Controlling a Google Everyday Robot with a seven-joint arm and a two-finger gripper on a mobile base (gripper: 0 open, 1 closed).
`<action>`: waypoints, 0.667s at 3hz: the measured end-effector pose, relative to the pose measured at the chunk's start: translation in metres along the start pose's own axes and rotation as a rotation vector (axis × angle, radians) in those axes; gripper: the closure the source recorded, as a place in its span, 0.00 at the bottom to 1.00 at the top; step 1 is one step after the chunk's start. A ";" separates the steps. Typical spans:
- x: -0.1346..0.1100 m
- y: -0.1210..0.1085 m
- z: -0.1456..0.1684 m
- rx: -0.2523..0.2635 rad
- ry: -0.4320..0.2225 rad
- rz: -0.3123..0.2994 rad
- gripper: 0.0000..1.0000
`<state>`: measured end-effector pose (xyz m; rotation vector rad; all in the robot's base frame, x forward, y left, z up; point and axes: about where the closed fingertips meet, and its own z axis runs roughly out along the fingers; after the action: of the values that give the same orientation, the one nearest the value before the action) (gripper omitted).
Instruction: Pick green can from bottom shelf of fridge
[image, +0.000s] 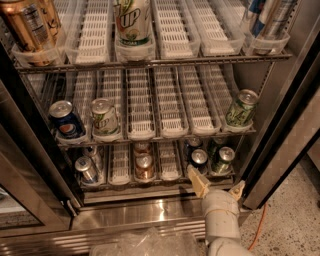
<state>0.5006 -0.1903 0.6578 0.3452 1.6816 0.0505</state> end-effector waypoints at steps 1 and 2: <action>0.015 0.000 0.003 0.007 0.063 0.037 0.00; 0.059 0.000 0.005 0.040 0.199 0.061 0.00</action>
Offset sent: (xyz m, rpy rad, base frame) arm -0.0049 0.0287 -0.1023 0.1309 0.3286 -0.0044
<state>0.4996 -0.1757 0.6006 0.4332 1.8705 0.0993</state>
